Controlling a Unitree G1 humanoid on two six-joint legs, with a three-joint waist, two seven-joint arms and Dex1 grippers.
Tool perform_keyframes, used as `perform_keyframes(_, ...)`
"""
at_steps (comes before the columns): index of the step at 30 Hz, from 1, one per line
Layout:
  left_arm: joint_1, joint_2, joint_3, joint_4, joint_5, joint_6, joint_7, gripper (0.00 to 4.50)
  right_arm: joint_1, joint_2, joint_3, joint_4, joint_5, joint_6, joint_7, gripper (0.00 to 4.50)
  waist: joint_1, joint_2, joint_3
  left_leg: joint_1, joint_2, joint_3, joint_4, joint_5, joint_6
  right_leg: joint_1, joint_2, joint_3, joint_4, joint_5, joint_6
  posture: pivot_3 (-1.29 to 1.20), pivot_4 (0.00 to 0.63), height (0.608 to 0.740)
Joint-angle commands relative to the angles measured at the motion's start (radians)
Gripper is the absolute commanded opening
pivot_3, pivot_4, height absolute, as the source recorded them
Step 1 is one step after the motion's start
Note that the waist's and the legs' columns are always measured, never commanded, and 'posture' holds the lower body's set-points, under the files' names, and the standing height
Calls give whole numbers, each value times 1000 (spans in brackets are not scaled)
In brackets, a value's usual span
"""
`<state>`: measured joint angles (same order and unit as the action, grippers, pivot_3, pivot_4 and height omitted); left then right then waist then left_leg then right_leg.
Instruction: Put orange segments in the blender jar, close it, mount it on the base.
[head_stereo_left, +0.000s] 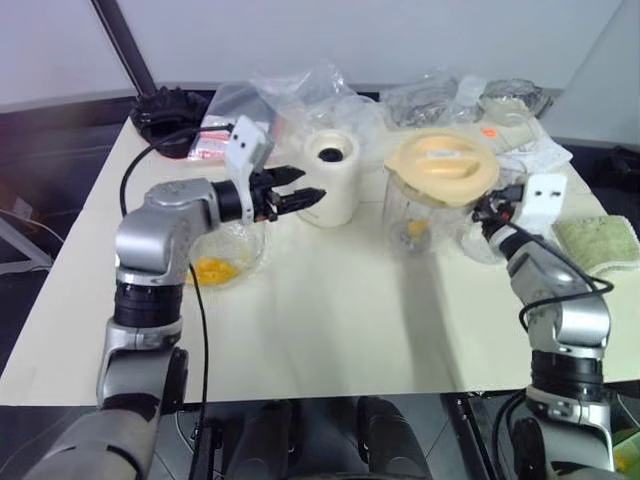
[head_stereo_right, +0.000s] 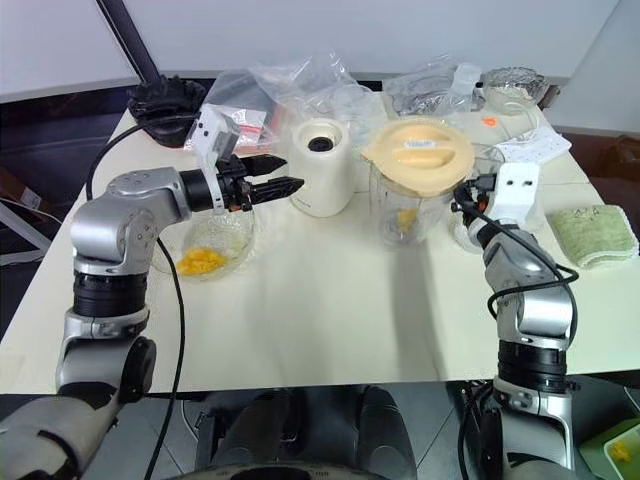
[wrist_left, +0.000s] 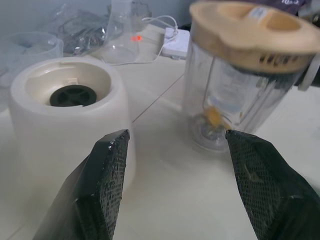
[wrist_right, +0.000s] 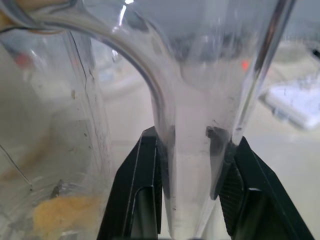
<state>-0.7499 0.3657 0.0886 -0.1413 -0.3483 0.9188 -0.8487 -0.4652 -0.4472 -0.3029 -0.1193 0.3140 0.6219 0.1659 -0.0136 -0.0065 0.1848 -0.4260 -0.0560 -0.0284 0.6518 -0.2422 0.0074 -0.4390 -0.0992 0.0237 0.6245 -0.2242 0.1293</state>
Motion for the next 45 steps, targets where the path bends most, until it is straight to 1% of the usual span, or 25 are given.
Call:
perform_keyframes(1, 26, 1, 49, -91, -76, 47, 45, 3234, -104, -61, -34, -66, 23, 49, 1, 890, 0, 0, 0, 0, 0, 0, 0, 0, 0, 0, 0, 0, 0, 0, 0, 0, 150, 740)
perform_keyframes(4, 58, 16, 54, -132, -119, 65, 66, 3234, -183, -99, -23, -26, 15, 80, 4, 890, 0, 0, 0, 1, 1, 0, 1, 1, 0, 0, 1, 0, 2, 0, -1, 0, 150, 740)
perform_keyframes(5, 75, 27, 58, -148, -134, 72, 68, 3234, -244, -114, -17, 12, 11, 94, 3, 890, -2, 0, 0, 1, 1, 0, 1, 1, 0, 0, 1, 0, 3, 0, -1, 0, 150, 740)
perform_keyframes(7, 111, 49, 53, -177, -151, 75, 76, 3234, -390, -141, 6, 120, 3, 117, 14, 890, -10, 2, 1, 1, 1, 1, 1, 1, 0, 0, 1, 0, 3, 0, -1, 0, 150, 740)
perform_keyframes(11, 145, 61, 58, -223, -200, 94, 105, 3234, -605, -168, 57, 349, -30, 87, 63, 890, -4, 2, 2, 1, 1, 2, 0, 2, 0, -1, 2, 1, 3, 1, -2, 0, 150, 740)
perform_keyframes(13, 158, 70, 66, -241, -222, 101, 115, 3234, -689, -168, 75, 463, -45, 54, 88, 890, -1, 2, 2, 0, 1, 1, -1, 2, 0, -1, 2, 0, 2, 1, -2, 0, 150, 740)
perform_keyframes(18, 190, 119, 101, -261, -270, 100, 133, 3234, -878, -118, 119, 763, -90, -50, 108, 890, -4, 2, 2, 0, 1, 2, -2, 2, 0, -1, 1, 1, -1, 1, -2, 0, 150, 740)
perform_keyframes(23, 196, 182, 122, -226, -266, 64, 144, 3234, -1010, -13, 150, 1008, -128, -202, 128, 890, -14, 2, 2, 0, 1, 2, -4, 3, -2, -2, 1, 1, 0, 1, -2, 0, 150, 740)
perform_keyframes(24, 194, 187, 126, -219, -265, 58, 150, 3234, -1036, 13, 151, 1061, -134, -237, 131, 890, -19, 2, 2, 0, 1, 2, -4, 5, -6, -3, 1, 1, 1, 1, -2, 0, 150, 740)
perform_keyframes(25, 193, 190, 127, -215, -268, 54, 155, 3234, -1060, 35, 150, 1109, -140, -268, 130, 890, -24, 2, 2, 0, 1, 2, -4, 5, -6, -3, 2, 1, 1, 1, -2, 0, 150, 740)
perform_keyframes(28, 198, 195, 121, -219, -273, 49, 167, 3234, -1116, 77, 144, 1209, -151, -338, 126, 890, -28, 2, 2, 0, 1, 1, -4, 5, -6, -3, 2, 1, 3, 1, -2, 0, 150, 740)
perform_keyframes(32, 200, 201, 130, -226, -284, 53, 179, 3234, -1156, 113, 139, 1289, -161, -392, 123, 890, -27, 2, 2, -1, 1, 0, -4, 6, -7, -3, 1, 1, 4, 1, -2, 0, 150, 740)
perform_keyframes(39, 207, 239, 162, -241, -333, 65, 179, 3234, -1156, 135, 135, 1351, -179, -448, 125, 890, -31, 2, 2, -1, 1, 0, -4, 6, -8, -4, 2, 1, 4, 1, -2, 0, 150, 740)
perform_keyframes(45, 200, 297, 165, -207, -307, 8, 173, 3234, -1130, 155, 123, 1395, -181, -471, 104, 890, -32, 2, 2, 0, 1, 0, -4, 6, -8, -4, 2, 1, 4, 1, -2, 0, 150, 740)
